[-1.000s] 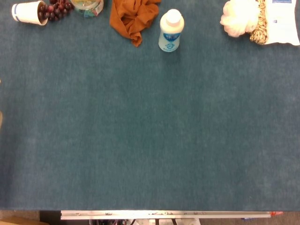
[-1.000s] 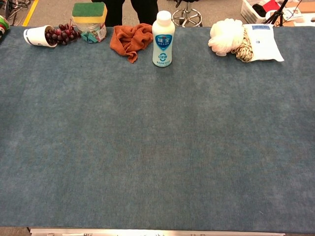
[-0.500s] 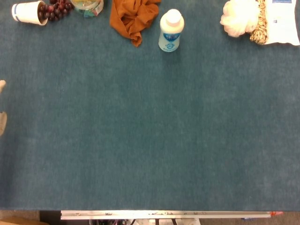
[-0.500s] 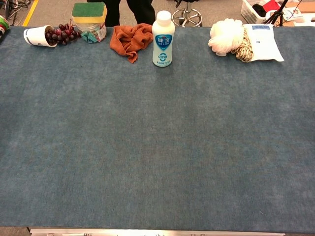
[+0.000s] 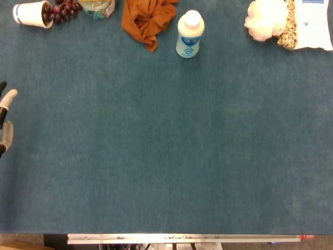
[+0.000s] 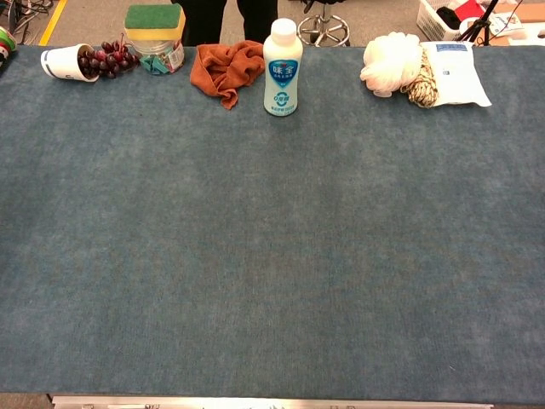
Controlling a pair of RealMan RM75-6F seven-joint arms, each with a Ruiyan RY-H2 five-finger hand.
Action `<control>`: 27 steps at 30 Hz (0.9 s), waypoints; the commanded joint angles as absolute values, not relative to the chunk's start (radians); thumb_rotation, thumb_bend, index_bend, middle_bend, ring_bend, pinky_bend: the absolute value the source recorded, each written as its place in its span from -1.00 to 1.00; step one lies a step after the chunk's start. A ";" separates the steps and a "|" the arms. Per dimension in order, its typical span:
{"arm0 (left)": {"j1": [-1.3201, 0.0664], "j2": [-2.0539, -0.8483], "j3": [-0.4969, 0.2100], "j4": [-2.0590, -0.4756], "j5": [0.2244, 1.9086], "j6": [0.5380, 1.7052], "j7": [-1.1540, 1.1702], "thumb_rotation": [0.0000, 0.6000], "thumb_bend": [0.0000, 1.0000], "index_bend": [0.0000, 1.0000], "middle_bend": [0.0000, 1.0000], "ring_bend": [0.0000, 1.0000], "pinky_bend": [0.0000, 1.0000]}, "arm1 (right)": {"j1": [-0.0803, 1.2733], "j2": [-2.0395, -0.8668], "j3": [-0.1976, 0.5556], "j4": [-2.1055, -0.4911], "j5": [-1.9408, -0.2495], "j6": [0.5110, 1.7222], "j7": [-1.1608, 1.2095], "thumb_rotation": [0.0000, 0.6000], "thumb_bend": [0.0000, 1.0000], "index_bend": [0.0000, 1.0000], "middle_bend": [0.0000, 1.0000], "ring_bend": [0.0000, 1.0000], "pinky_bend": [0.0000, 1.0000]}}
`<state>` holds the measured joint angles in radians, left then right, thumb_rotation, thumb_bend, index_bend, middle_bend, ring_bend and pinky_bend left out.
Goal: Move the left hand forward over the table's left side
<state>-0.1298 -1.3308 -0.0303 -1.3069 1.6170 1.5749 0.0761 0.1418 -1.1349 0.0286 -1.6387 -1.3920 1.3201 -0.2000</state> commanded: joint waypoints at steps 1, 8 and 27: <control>-0.134 -1.331 -0.036 -1.323 1.612 1.572 0.074 1.00 0.63 -0.70 -0.84 -0.89 -0.55 | 0.142 -1.136 0.028 -1.639 -1.392 1.319 -0.202 1.00 -0.65 -0.30 -0.41 -0.71 -0.38; -0.163 -1.343 -0.046 -1.357 1.633 1.562 0.090 1.00 1.00 -0.70 -0.83 -0.84 -0.55 | 0.139 -1.130 0.032 -1.641 -1.394 1.328 -0.193 1.00 -0.65 -0.30 -0.41 -0.71 -0.38; -0.390 -1.306 -0.067 -1.665 1.660 1.326 -0.415 1.00 1.00 -0.69 -0.80 -0.76 -0.43 | 0.137 -1.121 0.035 -1.642 -1.400 1.330 -0.178 1.00 -0.65 -0.30 -0.41 -0.71 -0.38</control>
